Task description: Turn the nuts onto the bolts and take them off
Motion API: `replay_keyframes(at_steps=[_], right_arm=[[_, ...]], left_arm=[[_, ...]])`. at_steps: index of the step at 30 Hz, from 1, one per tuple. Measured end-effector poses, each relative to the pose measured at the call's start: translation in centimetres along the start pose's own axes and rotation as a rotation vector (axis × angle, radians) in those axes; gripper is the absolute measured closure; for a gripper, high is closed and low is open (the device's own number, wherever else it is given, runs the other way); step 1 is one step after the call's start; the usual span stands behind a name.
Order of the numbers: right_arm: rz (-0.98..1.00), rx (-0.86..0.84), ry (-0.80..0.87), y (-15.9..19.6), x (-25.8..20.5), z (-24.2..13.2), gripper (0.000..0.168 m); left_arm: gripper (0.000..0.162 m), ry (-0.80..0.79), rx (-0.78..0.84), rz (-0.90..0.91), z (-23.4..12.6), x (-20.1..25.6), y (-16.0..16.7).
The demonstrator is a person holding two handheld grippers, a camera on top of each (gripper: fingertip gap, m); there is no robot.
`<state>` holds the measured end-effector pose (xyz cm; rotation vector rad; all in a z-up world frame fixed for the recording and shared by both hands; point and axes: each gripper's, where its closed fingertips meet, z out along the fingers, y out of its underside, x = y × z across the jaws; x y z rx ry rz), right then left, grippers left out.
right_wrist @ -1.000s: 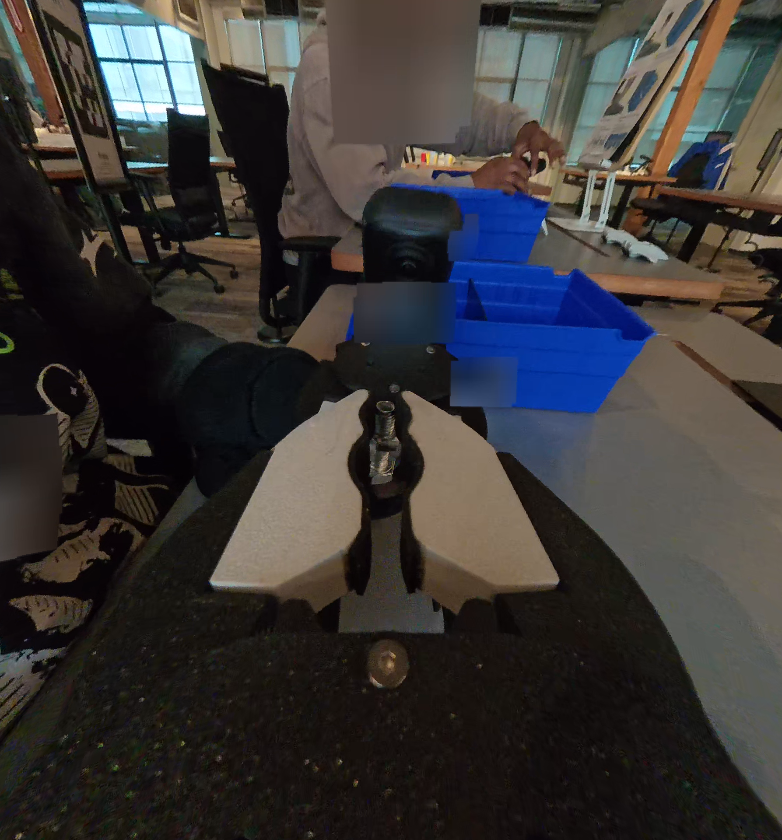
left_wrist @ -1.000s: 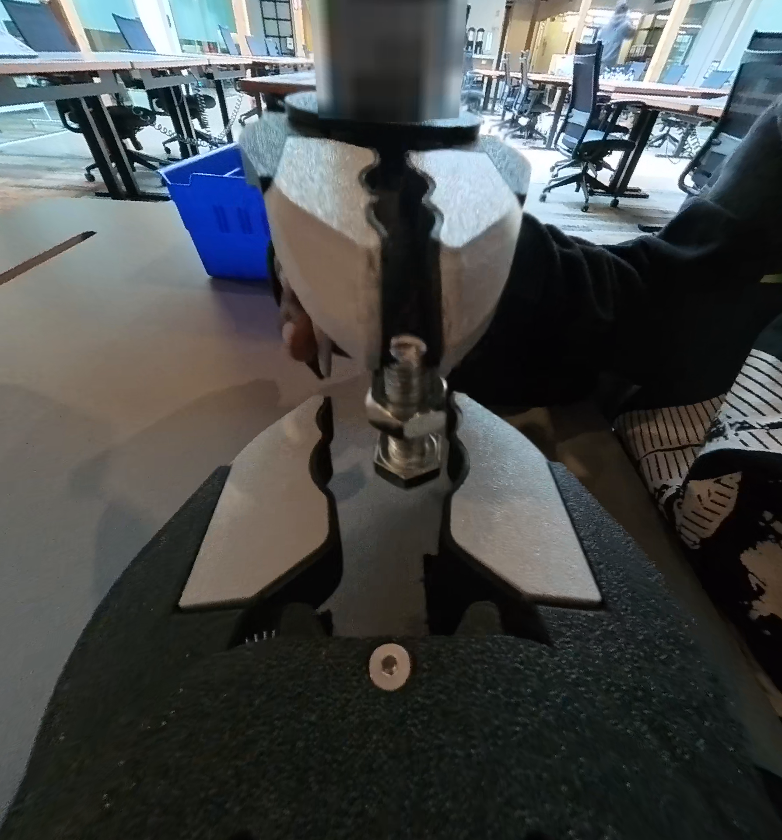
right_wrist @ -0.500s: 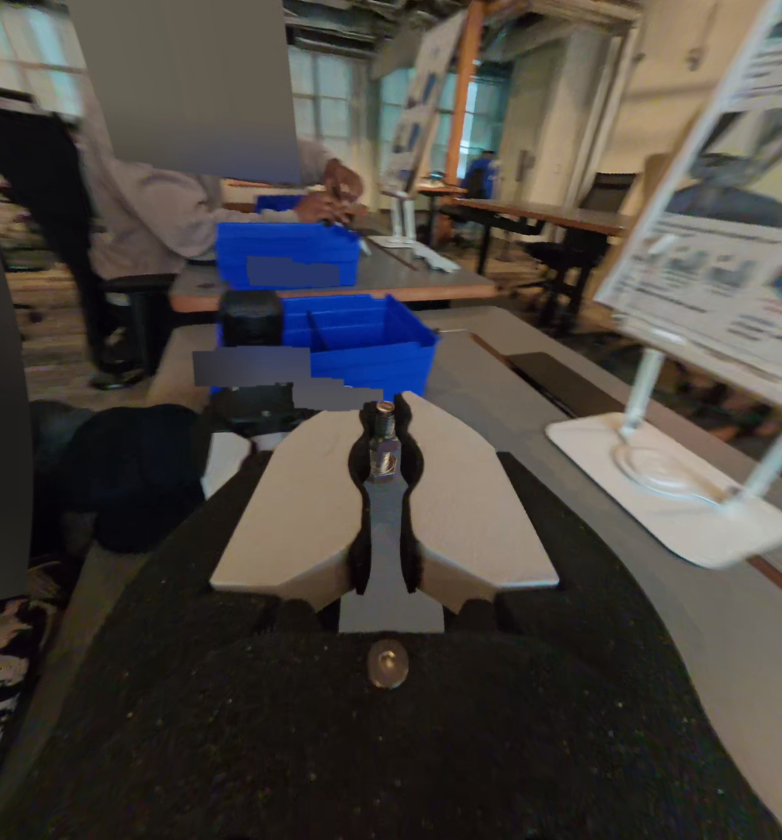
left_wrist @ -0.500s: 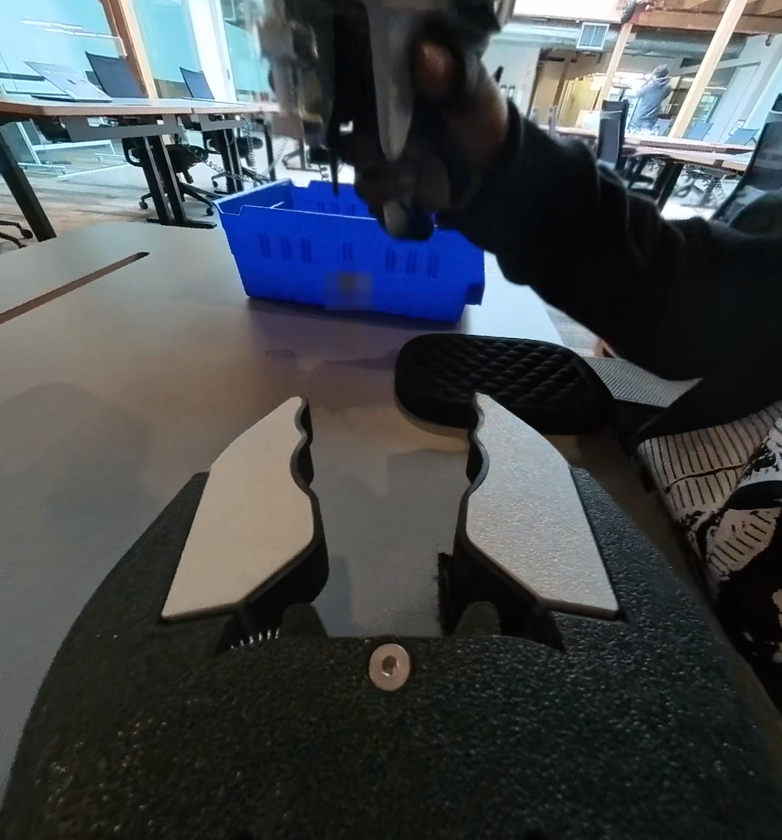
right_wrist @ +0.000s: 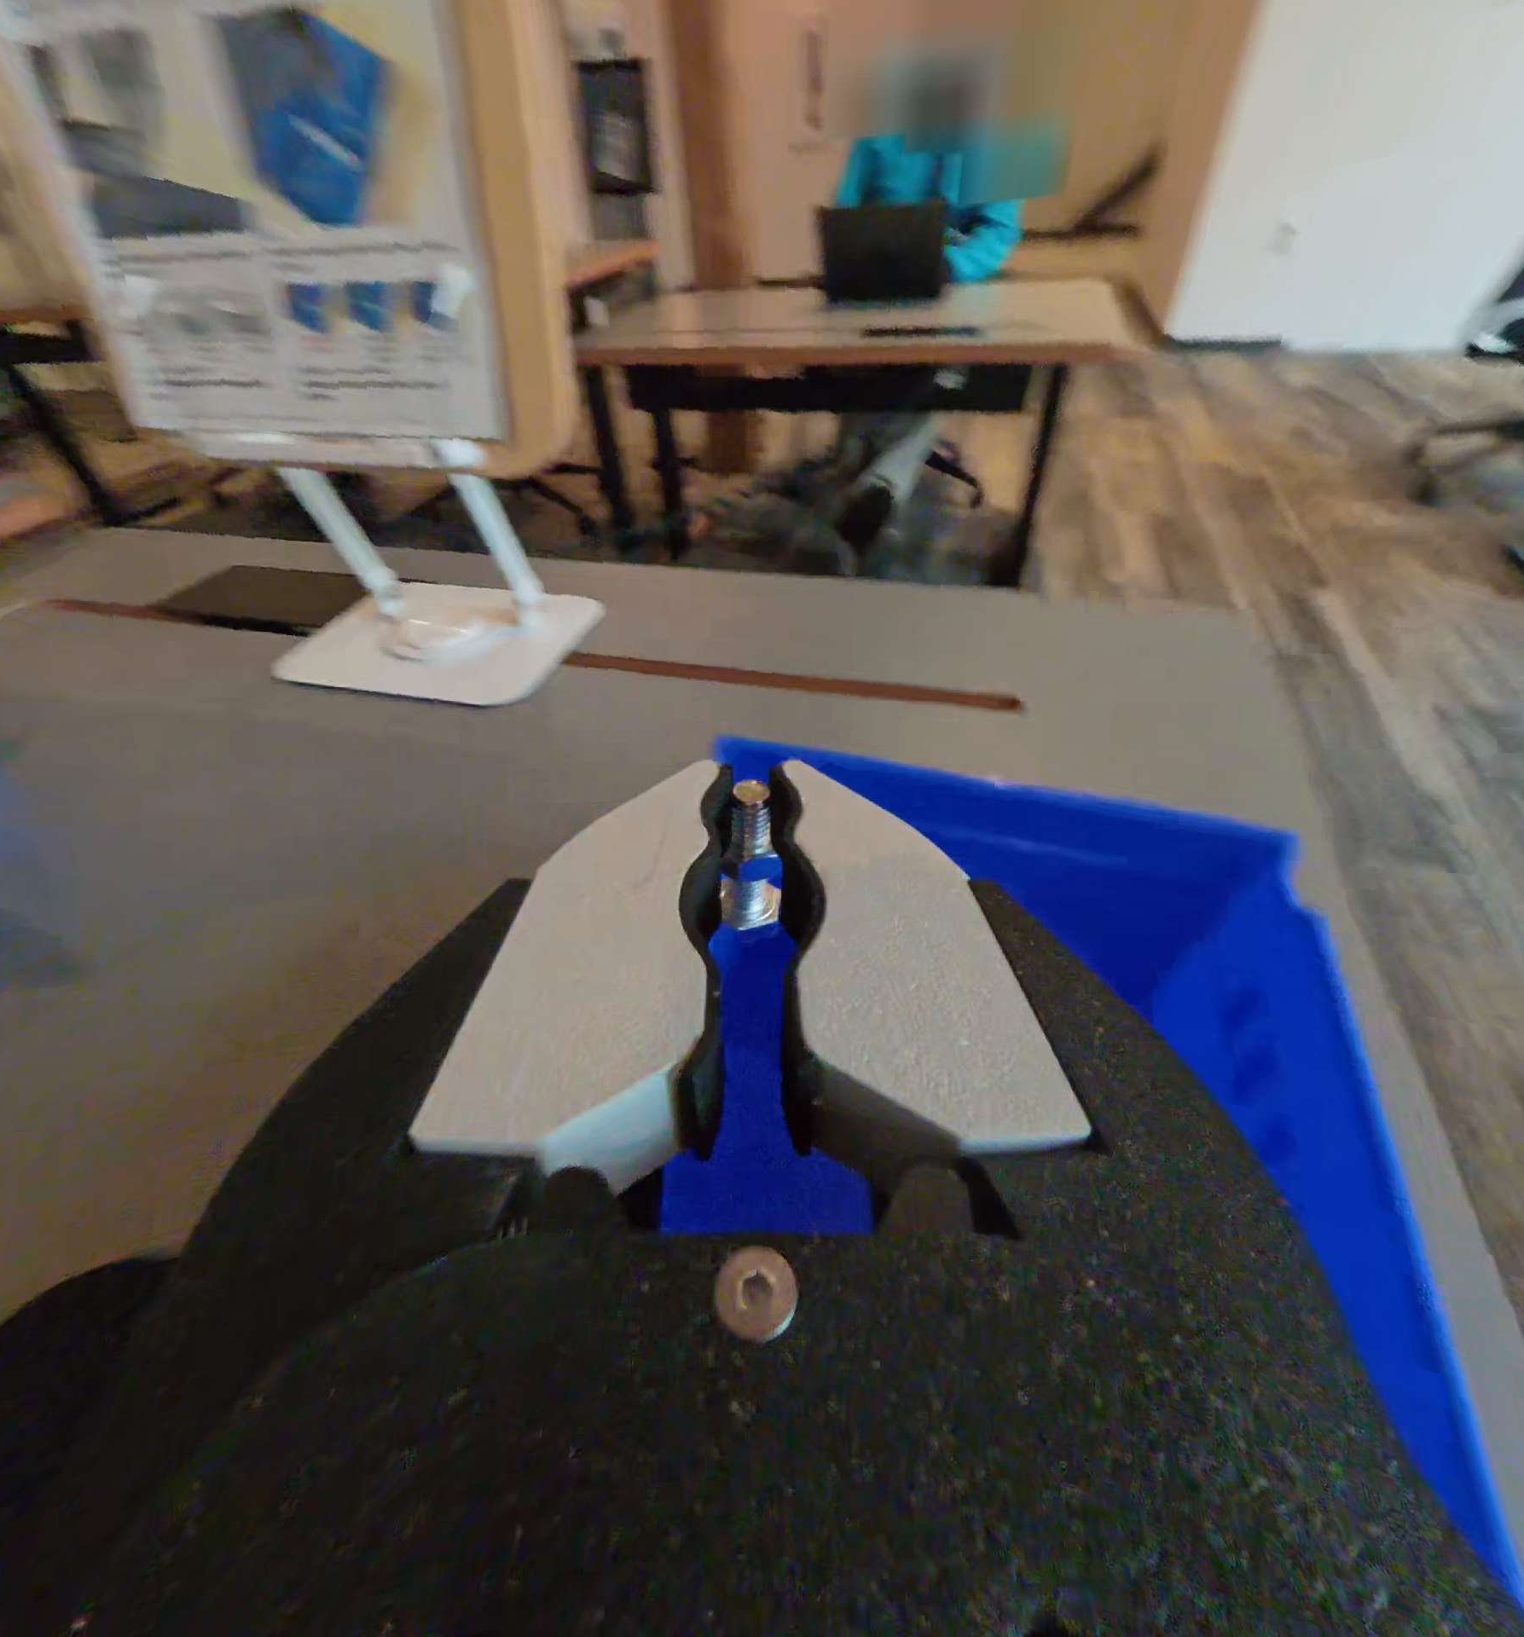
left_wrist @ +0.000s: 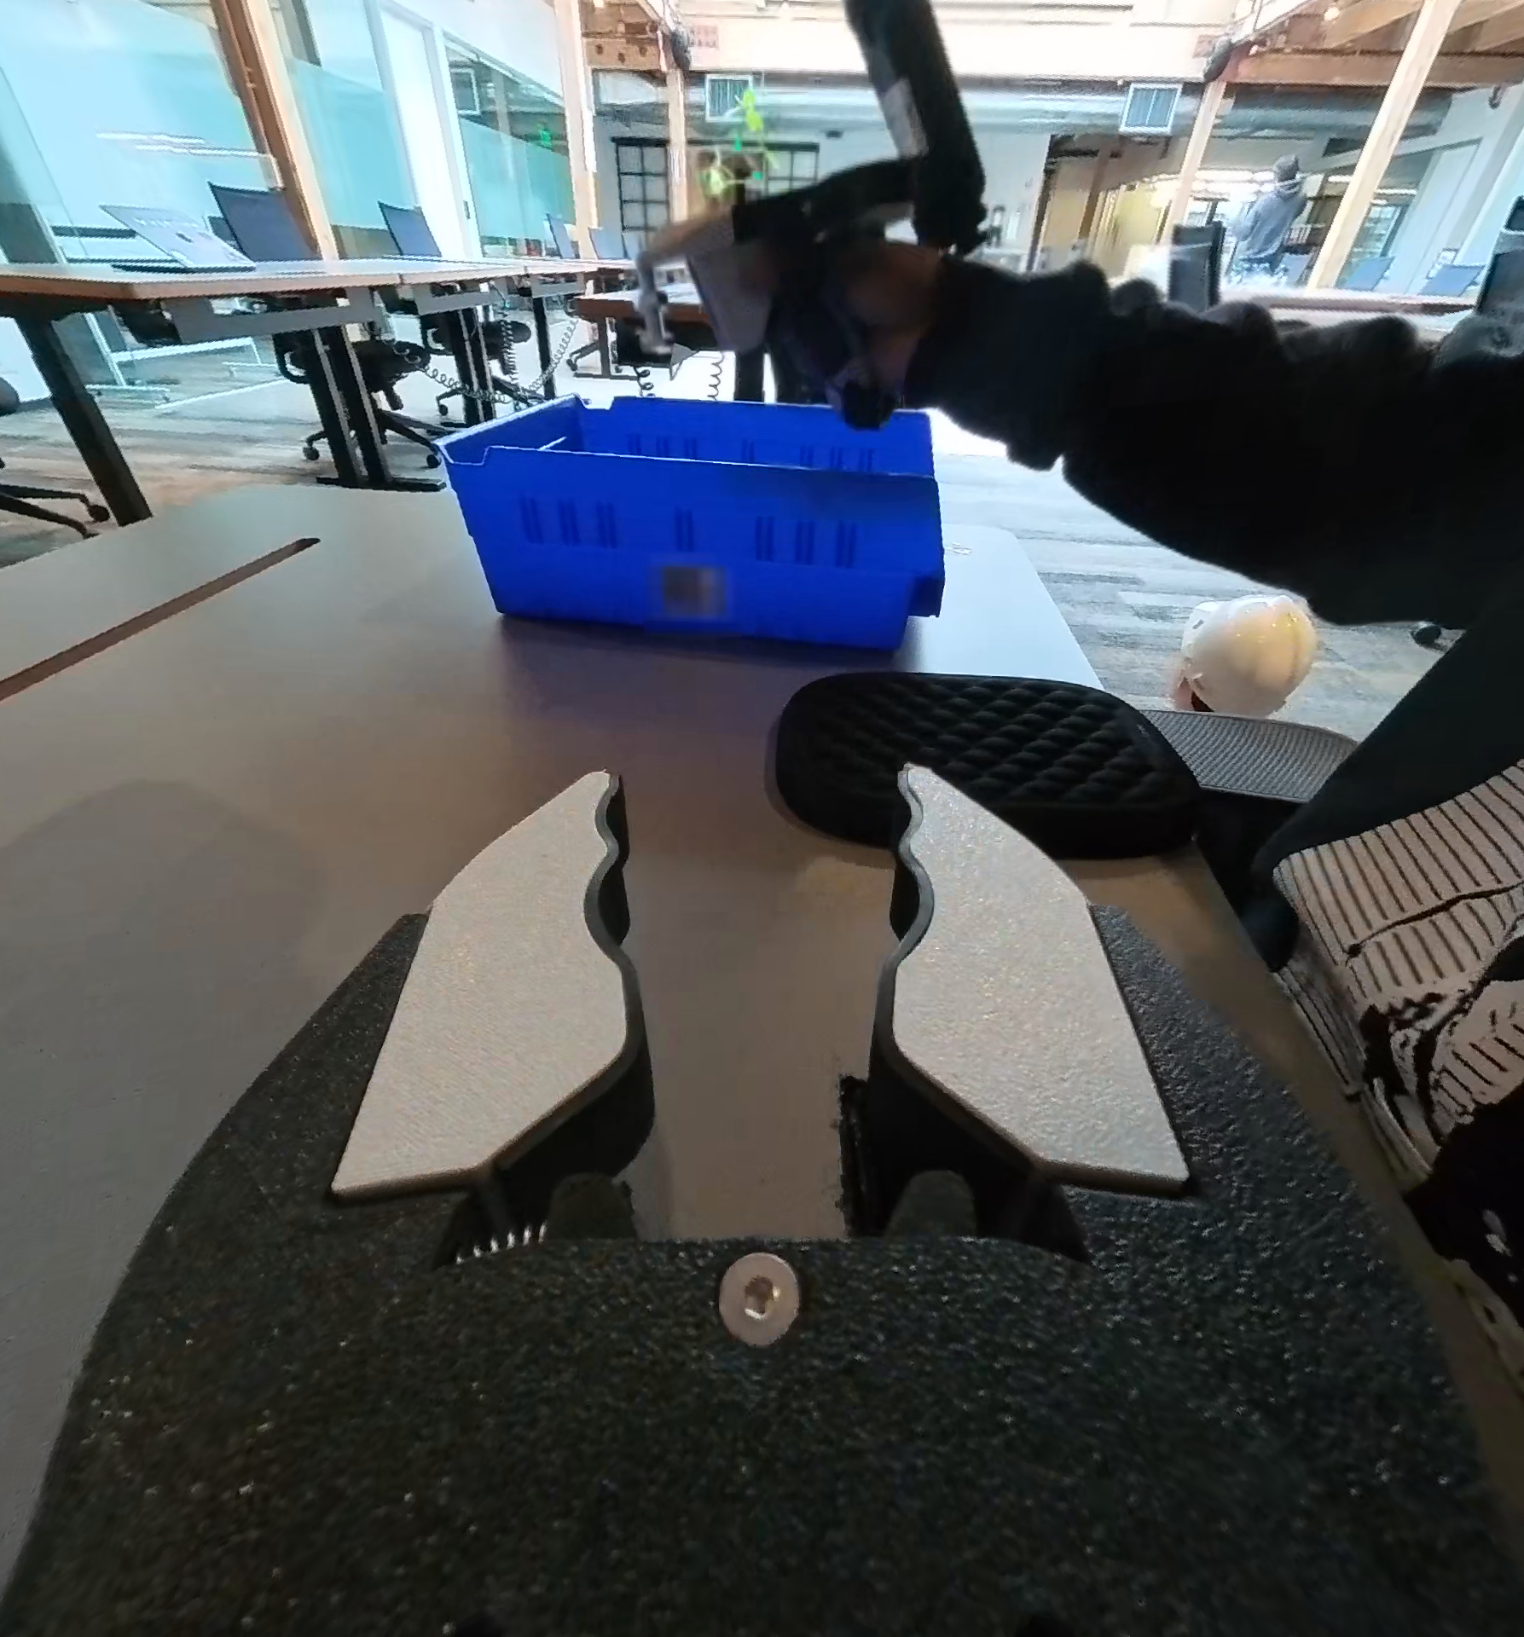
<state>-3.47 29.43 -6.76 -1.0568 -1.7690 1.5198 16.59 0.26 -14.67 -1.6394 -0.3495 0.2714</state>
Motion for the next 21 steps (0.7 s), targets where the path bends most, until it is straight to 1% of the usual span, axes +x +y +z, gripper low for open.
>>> replay_keyframes(at_steps=[2,5,8,12,17,21], right_arm=[[0.039,-0.015,0.107,1.9,2.9,-0.1,0.161],[0.090,-0.061,0.197,4.9,5.1,0.2,0.161],[0.131,-0.118,0.247,7.4,6.1,0.9,0.161],[0.187,-0.197,0.262,10.5,6.5,2.1,0.161],[0.207,-0.215,0.253,11.9,6.3,2.7,0.161],[0.154,-0.257,0.268,12.4,6.5,2.9,0.160]], left_arm=[[0.105,0.001,0.001,0.002,0.0,0.0,0.0],[0.106,-0.002,0.009,-0.001,-0.1,0.0,-0.1],[0.108,-0.004,0.013,-0.007,-0.1,-0.1,-0.1],[0.109,-0.005,0.015,-0.005,-0.1,-0.1,-0.1],[0.109,-0.004,0.021,-0.009,-0.2,-0.1,-0.2],[0.109,-0.001,0.015,-0.008,-0.1,-0.1,-0.1]])
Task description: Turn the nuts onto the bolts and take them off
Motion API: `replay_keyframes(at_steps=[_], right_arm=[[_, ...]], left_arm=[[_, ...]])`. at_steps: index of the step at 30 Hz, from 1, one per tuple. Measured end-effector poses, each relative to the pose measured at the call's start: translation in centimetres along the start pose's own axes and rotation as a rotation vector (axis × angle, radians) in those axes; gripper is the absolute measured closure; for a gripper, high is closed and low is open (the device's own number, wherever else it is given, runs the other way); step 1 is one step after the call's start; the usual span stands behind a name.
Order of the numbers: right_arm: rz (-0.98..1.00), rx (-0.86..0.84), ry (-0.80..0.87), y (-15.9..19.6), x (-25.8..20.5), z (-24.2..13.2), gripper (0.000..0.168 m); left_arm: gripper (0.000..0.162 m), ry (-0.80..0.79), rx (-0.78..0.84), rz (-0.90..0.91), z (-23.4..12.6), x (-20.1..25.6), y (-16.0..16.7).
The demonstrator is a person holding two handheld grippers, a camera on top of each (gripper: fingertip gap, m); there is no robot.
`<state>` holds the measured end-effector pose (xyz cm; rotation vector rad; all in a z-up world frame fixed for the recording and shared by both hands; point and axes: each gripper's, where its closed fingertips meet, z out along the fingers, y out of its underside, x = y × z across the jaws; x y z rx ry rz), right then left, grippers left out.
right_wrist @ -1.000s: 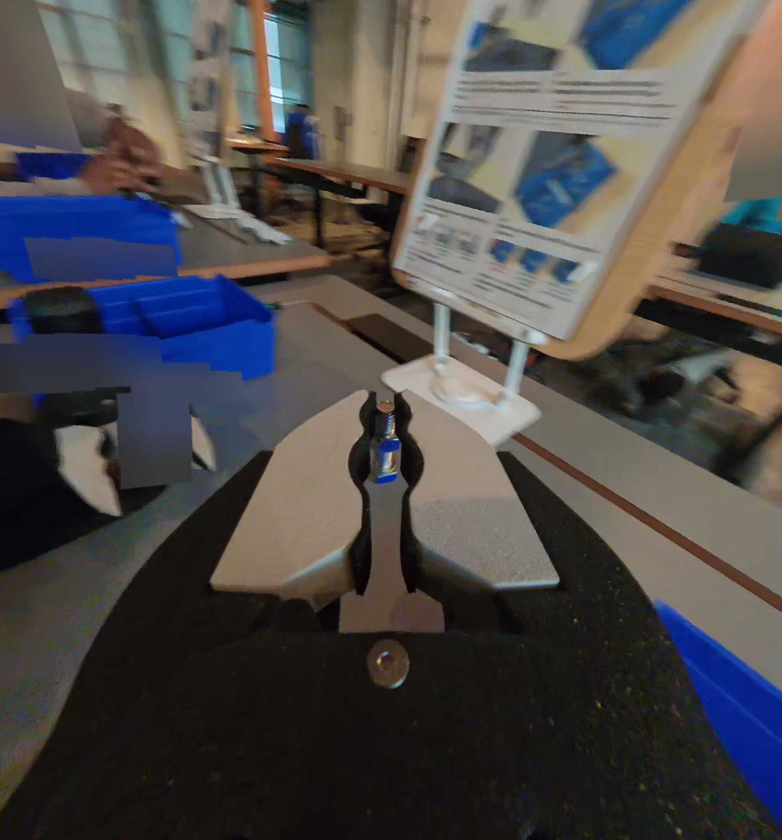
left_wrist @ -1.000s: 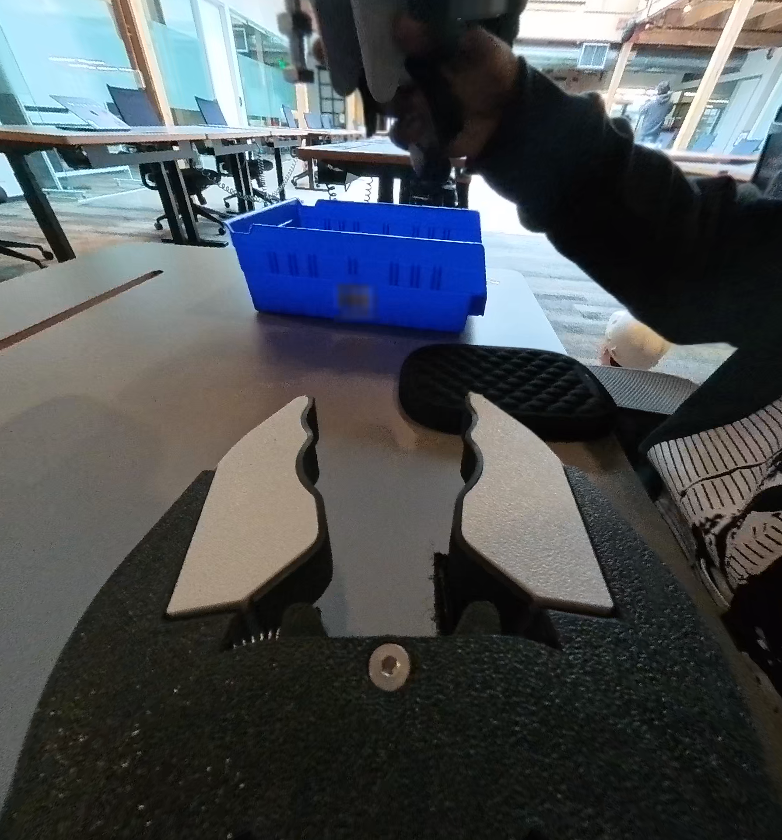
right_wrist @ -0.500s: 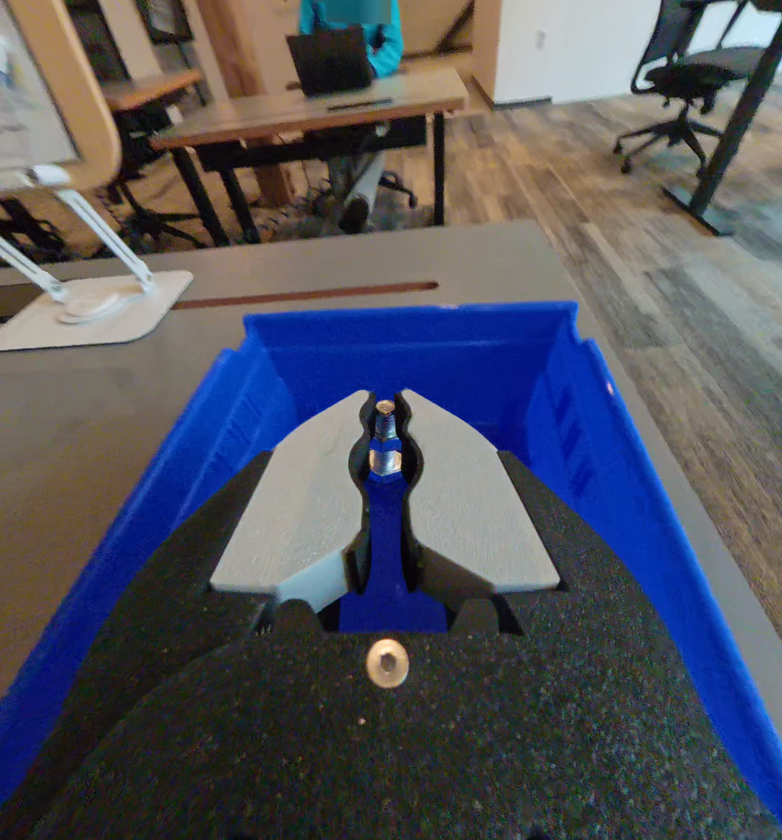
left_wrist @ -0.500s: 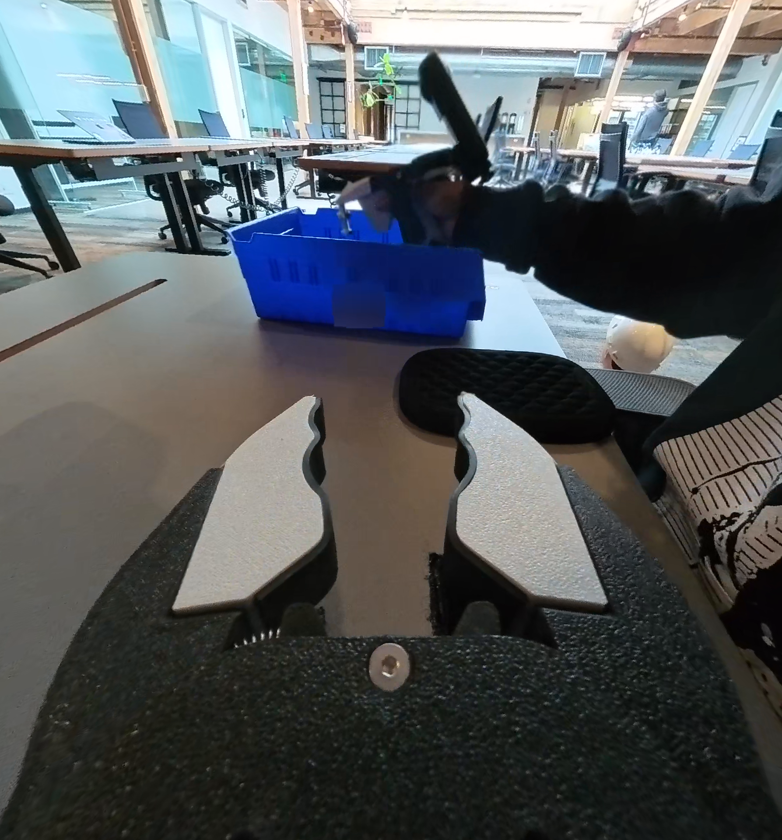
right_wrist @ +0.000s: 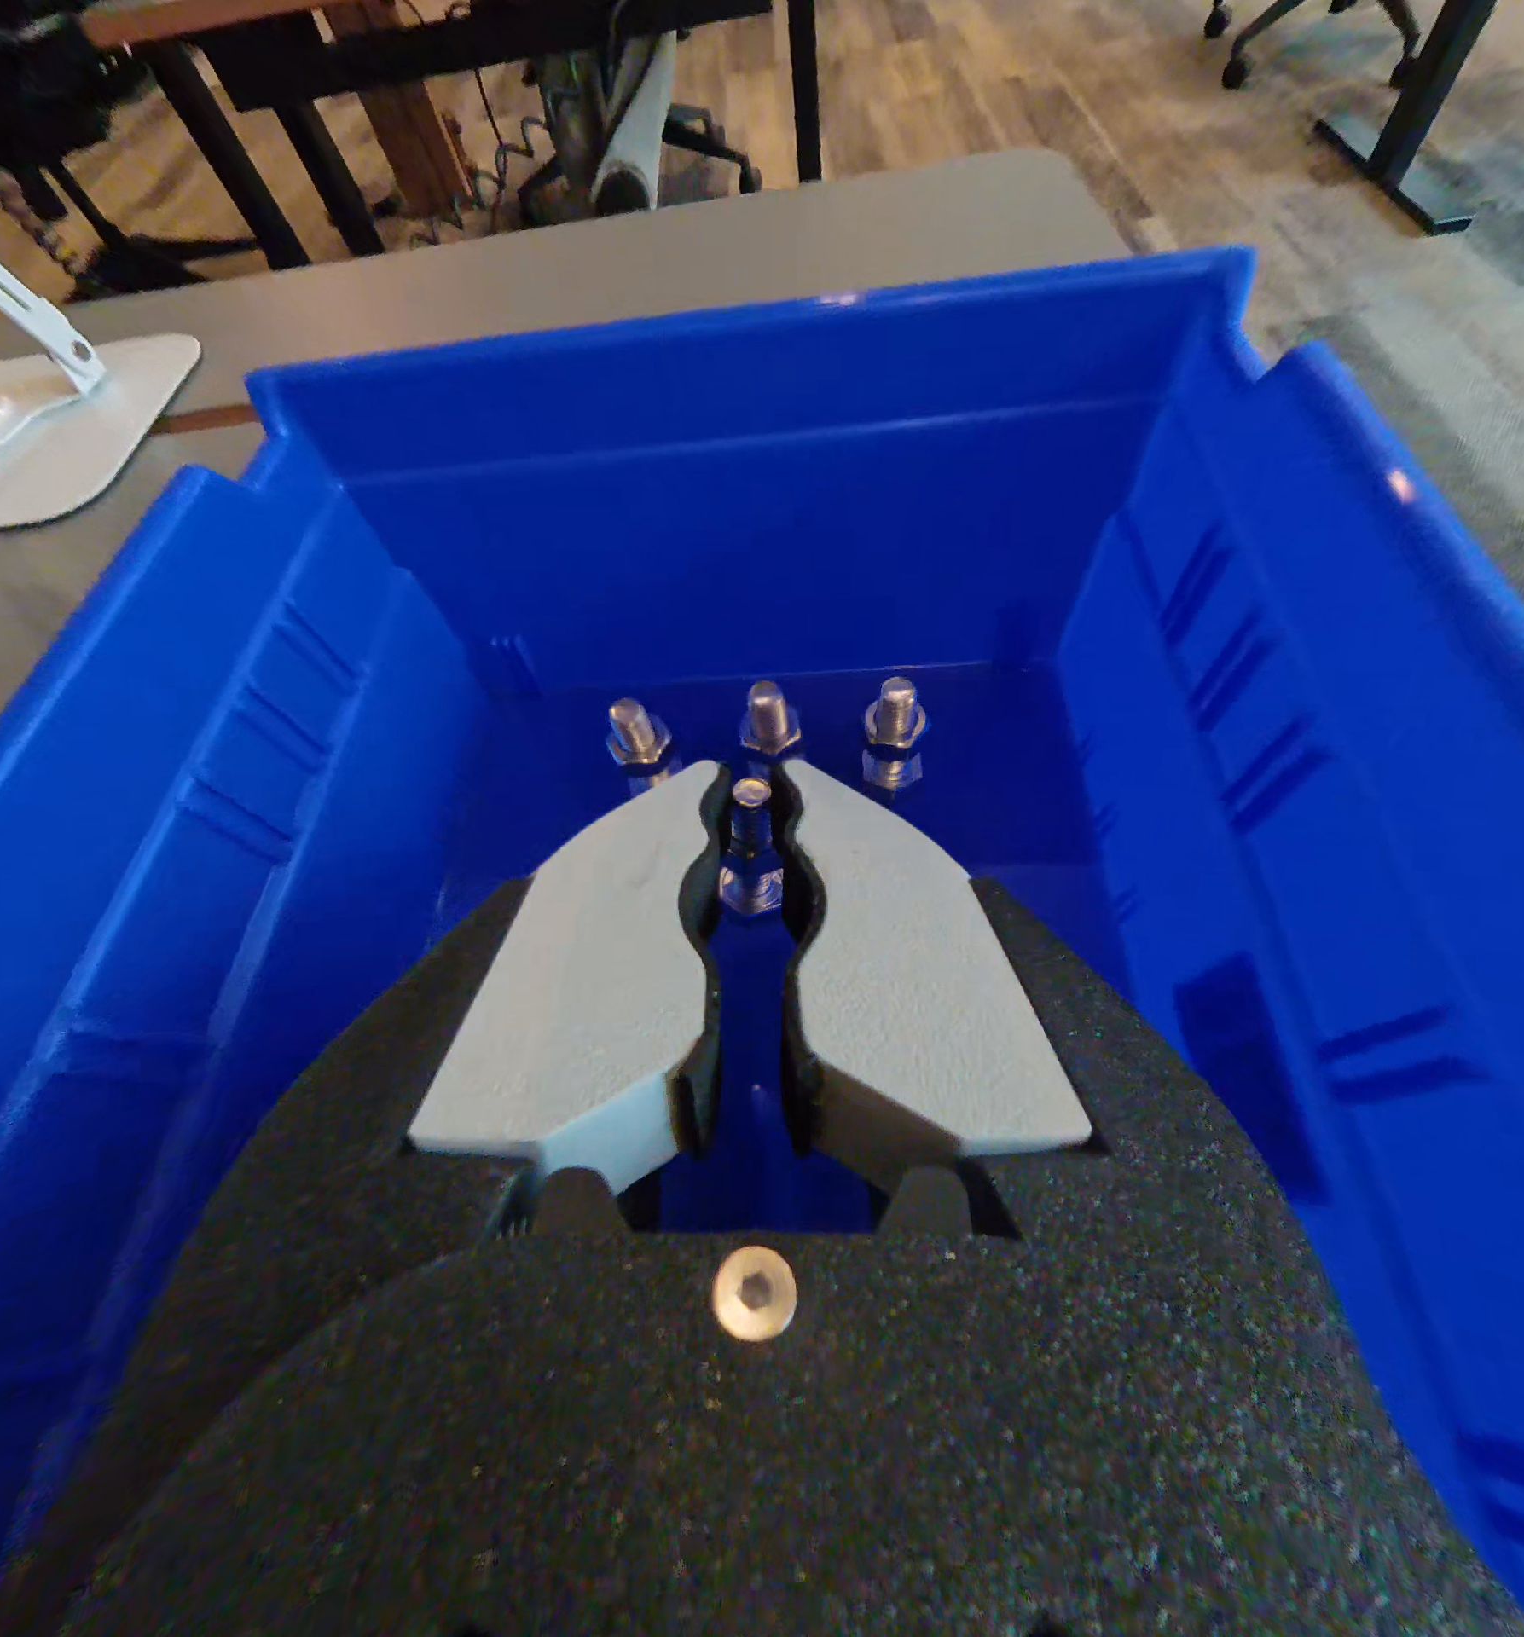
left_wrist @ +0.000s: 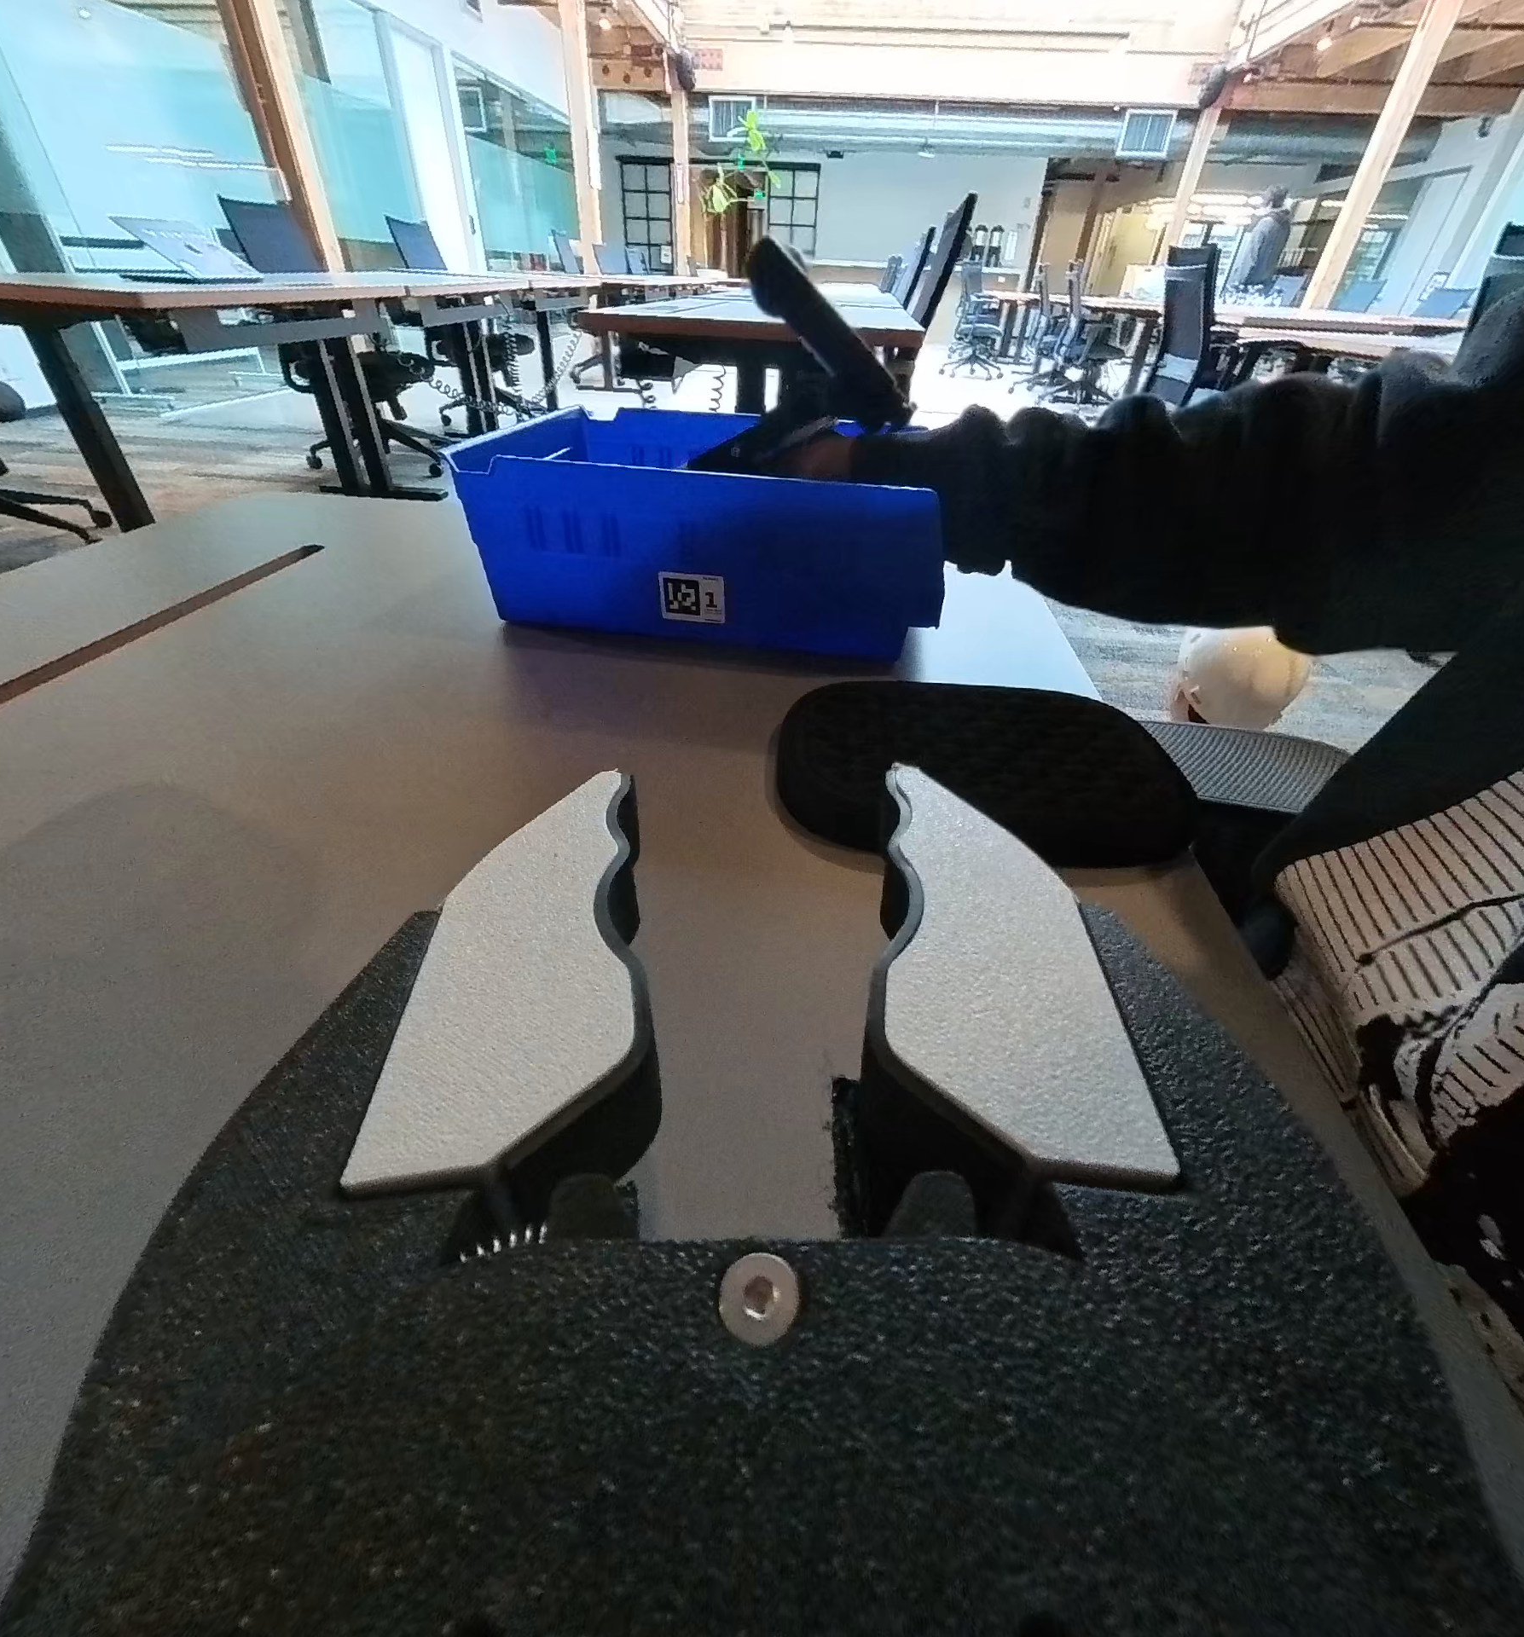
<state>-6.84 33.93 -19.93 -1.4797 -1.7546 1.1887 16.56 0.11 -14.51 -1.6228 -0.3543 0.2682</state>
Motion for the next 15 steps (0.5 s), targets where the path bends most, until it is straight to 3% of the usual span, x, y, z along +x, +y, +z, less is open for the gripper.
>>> replay_keyframes(at_steps=[11,15], right_arm=[[-0.016,-0.069,0.020,1.2,0.1,0.7,0.160],[-0.019,-0.086,0.015,1.3,0.0,0.6,0.147]], left_arm=[[0.110,0.002,0.004,0.005,-0.1,0.1,-0.1],[0.110,0.002,0.003,0.004,-0.1,0.1,-0.1]])
